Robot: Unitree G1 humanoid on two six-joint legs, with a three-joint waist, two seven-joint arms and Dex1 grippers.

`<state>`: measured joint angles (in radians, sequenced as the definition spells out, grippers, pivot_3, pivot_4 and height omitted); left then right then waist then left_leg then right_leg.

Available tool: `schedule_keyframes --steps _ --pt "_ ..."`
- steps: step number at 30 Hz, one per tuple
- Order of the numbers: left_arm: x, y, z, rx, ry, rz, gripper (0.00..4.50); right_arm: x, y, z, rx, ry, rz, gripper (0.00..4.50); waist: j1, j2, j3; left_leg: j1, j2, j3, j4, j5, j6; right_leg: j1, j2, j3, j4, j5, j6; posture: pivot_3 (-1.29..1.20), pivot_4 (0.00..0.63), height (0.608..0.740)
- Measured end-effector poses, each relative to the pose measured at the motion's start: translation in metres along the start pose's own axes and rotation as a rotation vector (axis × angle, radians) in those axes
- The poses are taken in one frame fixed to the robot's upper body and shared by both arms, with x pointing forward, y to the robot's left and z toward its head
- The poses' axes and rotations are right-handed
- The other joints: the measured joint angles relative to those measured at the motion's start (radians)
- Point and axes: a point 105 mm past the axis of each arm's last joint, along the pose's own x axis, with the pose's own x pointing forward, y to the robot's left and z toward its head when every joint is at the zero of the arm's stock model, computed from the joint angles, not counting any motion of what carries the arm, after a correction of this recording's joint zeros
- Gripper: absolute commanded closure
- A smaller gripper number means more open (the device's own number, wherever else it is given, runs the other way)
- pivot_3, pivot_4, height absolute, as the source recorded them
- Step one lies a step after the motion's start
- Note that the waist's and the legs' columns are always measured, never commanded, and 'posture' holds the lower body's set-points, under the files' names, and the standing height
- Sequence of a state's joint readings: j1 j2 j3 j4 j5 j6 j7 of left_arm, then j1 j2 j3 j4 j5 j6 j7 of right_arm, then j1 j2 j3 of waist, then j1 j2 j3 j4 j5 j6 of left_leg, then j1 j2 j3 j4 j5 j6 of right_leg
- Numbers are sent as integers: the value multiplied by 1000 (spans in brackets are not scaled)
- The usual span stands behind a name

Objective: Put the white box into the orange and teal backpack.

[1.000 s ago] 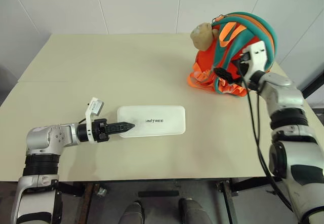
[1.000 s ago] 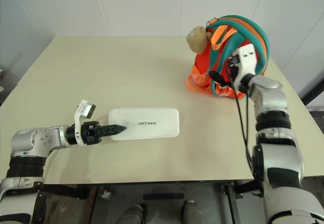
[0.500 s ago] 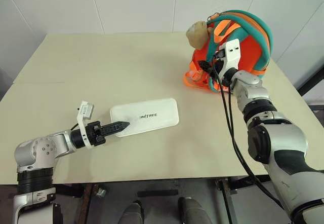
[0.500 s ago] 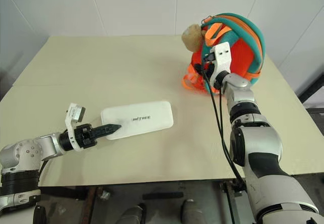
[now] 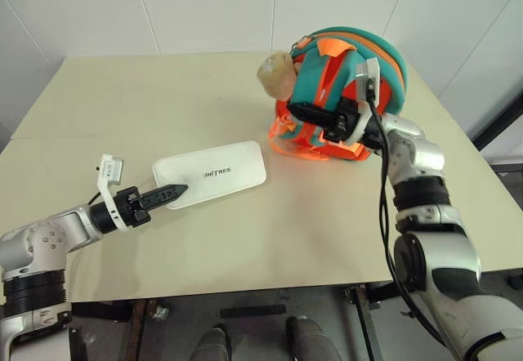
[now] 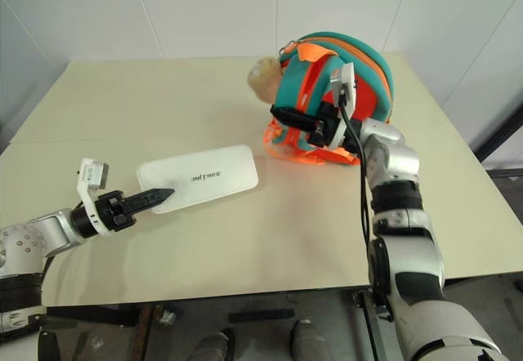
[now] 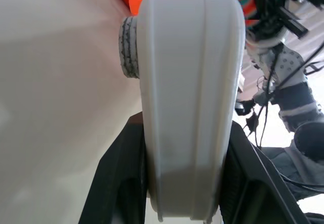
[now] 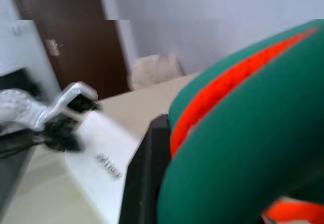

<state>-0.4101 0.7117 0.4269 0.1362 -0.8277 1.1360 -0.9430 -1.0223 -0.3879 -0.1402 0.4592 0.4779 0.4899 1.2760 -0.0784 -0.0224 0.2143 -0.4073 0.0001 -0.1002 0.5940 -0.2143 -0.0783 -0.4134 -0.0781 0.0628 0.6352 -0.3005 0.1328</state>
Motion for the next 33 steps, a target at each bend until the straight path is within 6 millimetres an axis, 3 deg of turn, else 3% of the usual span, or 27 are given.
schedule_keyframes --steps 6,12,15,18,24,28,33 --pt "-27 6 -8 -42 -6 30 3169 -22 62 4 88 112 112 4475 10 0 0 1 0 0 0 -2 4 1 0 0 -5 -1 -1 0 150 740" --pt "-38 6 -14 -34 -20 41 3169 -28 105 3 183 167 204 4475 28 0 0 1 0 0 1 -2 4 1 -1 0 -5 0 -1 0 150 740" --pt "-36 -3 -7 17 -34 13 3169 -28 123 1 198 181 258 4475 35 -2 -1 1 0 0 1 -2 4 2 -1 -1 -6 0 -1 0 150 740" --pt "-38 -11 4 72 -79 -14 3169 -35 126 -11 255 219 252 4475 46 -2 -1 1 -1 1 1 -2 5 2 -2 0 -8 0 -1 0 150 740" --pt "-35 -22 15 159 -106 -56 3169 -42 124 -7 263 236 254 4475 51 -2 -1 1 -1 1 1 -2 5 2 -1 0 -8 0 -1 0 150 740" --pt "-28 -36 35 268 -151 -108 3169 -51 121 -24 304 283 233 4475 51 -3 -1 1 -1 1 1 -2 5 3 -1 -1 -8 0 -1 0 150 740" --pt "-18 -51 43 357 -149 -182 3169 -56 119 -33 315 309 230 4475 48 -3 -1 1 -1 1 2 -2 5 3 -1 -1 -8 1 -1 0 150 740"
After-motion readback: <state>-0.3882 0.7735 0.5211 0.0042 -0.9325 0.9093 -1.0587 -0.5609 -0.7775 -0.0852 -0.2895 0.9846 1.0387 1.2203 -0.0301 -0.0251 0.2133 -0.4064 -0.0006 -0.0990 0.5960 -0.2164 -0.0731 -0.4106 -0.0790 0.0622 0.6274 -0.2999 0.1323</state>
